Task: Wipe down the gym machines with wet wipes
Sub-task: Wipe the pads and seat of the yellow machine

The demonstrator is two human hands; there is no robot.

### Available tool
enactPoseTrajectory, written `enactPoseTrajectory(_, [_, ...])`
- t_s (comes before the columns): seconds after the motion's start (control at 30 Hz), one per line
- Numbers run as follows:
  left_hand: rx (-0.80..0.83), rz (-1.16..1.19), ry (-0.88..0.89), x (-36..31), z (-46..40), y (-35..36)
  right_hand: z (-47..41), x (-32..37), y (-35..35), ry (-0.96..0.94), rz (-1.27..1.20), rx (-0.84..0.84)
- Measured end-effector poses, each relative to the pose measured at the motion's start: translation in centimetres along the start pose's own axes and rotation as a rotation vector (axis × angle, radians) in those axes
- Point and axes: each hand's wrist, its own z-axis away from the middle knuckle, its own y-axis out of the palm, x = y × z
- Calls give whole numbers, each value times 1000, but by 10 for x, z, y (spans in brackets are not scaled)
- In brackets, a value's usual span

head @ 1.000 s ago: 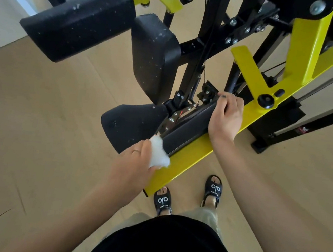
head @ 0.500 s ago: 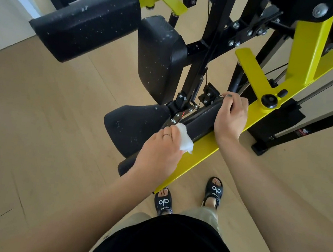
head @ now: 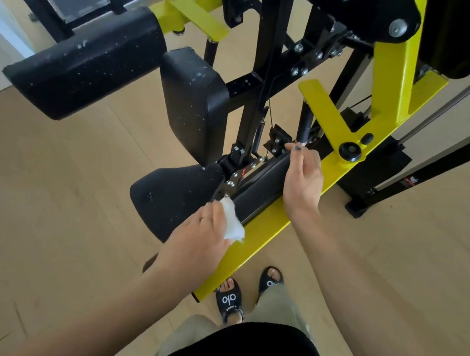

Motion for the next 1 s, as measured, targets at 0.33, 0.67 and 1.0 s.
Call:
enactPoseTrajectory(0.33, [-79,-42,105,-45,-73,-23,0,-3,-5,10,-81,18])
enactPoseTrajectory(0.67, [309,411,9,30,-2,-14,4,-2,8,-5,-82,-102])
enactPoseTrajectory(1.0, [544,1311,149,-22,-204,-11,0,-2,22,-35,-25,-298])
